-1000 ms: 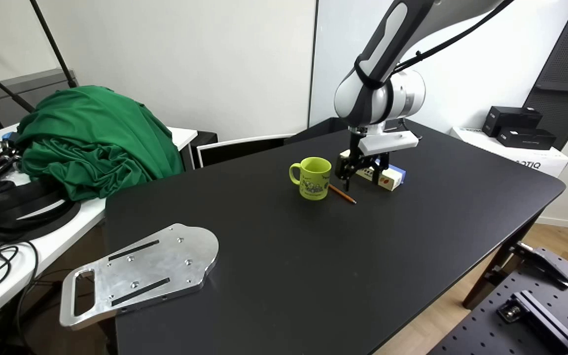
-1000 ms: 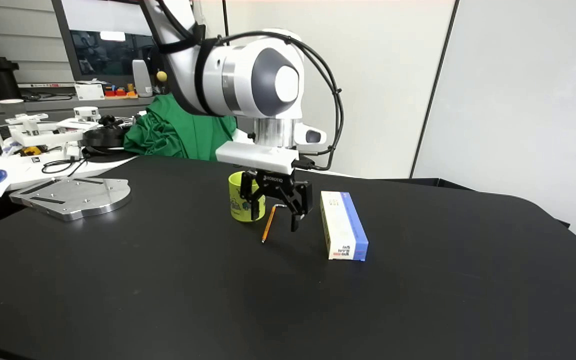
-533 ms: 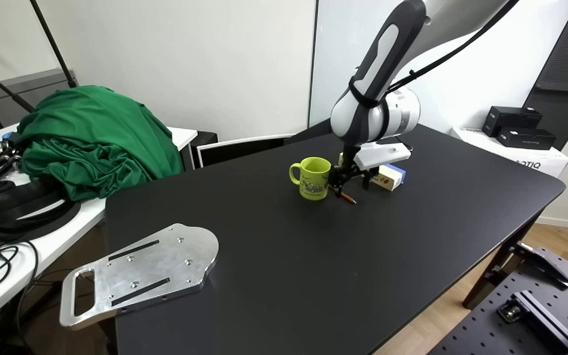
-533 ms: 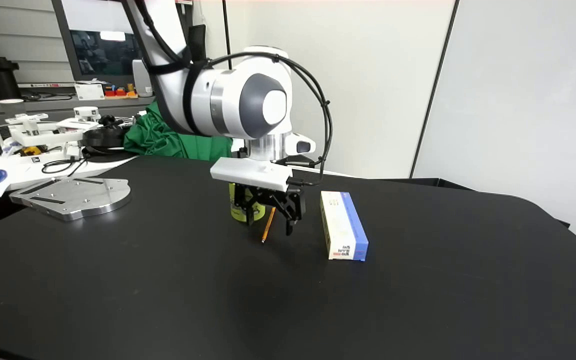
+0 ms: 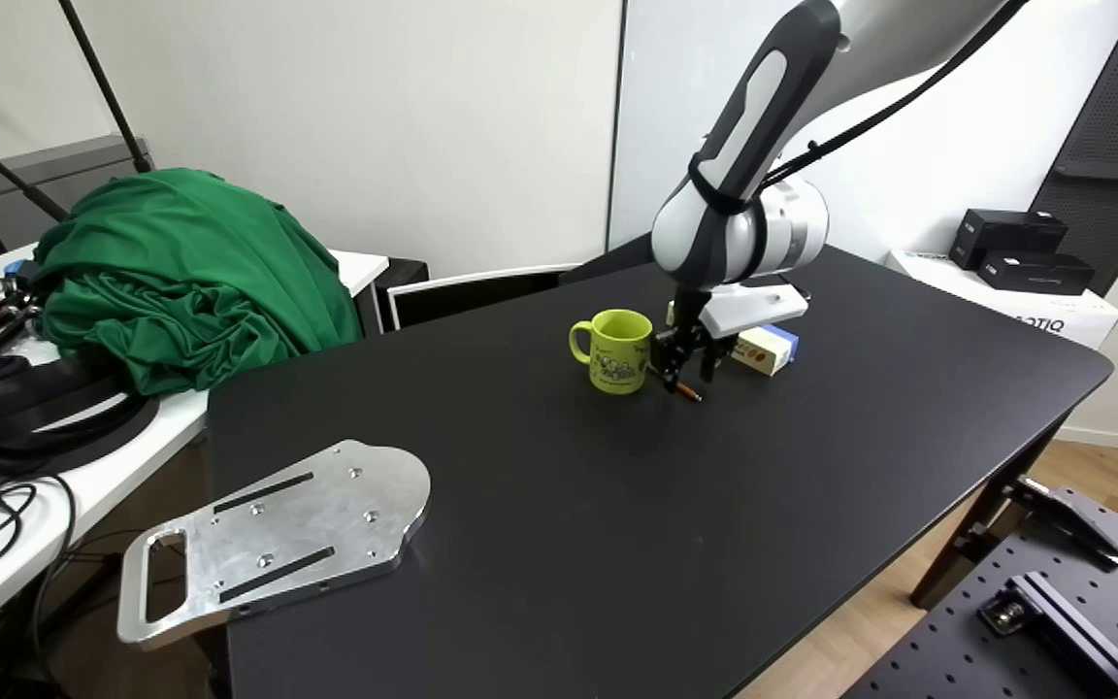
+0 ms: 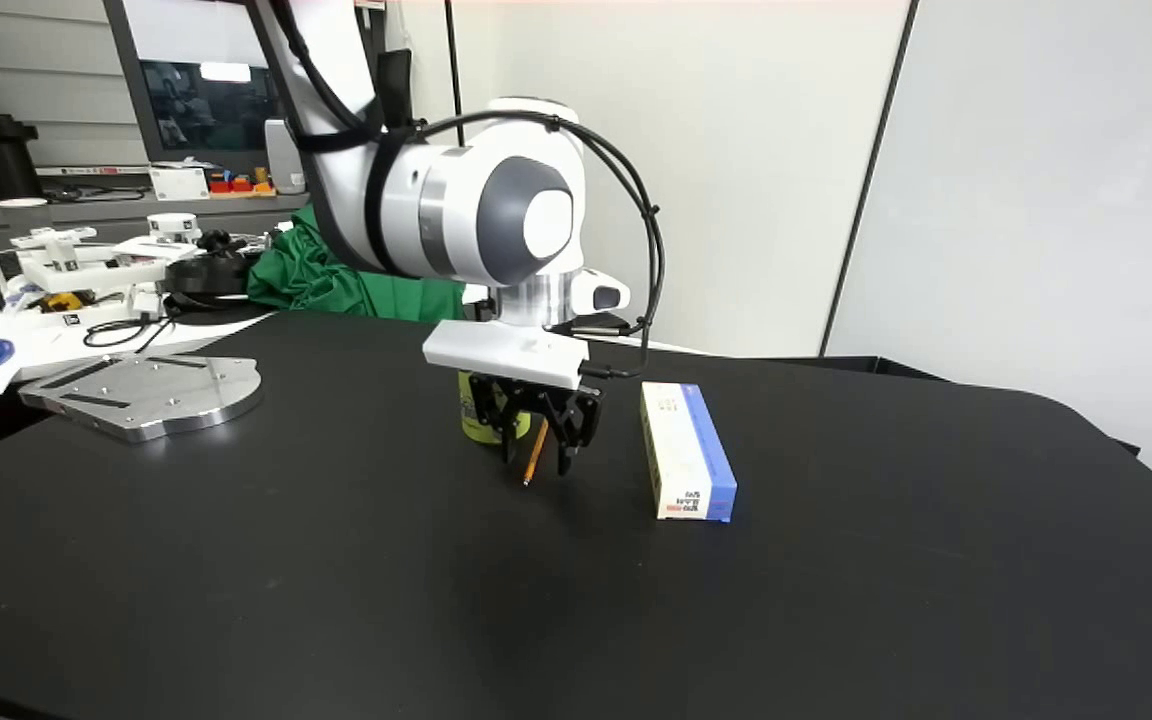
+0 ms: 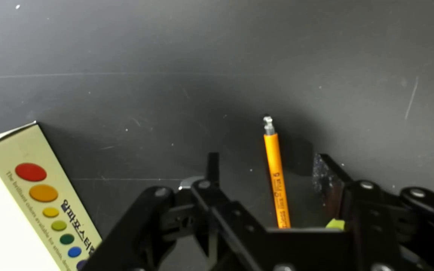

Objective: Put the orange object into the mug, then on top of the box then back into the mug.

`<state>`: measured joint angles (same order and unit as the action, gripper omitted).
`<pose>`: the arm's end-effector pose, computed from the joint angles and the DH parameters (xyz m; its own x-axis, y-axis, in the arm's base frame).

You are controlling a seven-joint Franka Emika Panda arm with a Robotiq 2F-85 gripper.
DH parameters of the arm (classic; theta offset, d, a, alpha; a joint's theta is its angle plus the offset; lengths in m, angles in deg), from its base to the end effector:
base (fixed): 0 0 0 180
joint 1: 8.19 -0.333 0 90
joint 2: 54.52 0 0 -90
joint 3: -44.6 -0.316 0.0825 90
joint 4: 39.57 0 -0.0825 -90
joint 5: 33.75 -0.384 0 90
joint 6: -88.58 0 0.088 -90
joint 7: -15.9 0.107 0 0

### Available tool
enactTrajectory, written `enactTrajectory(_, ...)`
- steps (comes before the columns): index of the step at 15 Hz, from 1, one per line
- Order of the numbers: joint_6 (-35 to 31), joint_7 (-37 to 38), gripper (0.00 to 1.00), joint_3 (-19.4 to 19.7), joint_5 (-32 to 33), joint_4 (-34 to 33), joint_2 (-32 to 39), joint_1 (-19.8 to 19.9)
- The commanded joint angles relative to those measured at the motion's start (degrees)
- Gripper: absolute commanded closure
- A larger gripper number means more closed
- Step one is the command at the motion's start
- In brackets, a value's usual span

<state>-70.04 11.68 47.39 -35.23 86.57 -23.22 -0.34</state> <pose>0.5386 -0.1035 0.1324 0.9916 -0.1281 0.0204 -0.1285 -0.9916 0.0169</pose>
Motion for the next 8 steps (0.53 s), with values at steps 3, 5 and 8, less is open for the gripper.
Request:
enactTrajectory(3,-1.0,-1.2,0.00,-1.0,-1.4,0.3,0.6,2.0)
enactTrajectory(5,-1.3,-1.2,0.29,-1.0,-1.6,0.2,1.0,2.1)
enactTrajectory(8,-1.2,-0.9,0.36,-0.9,-1.6,0.1,1.7,1.8)
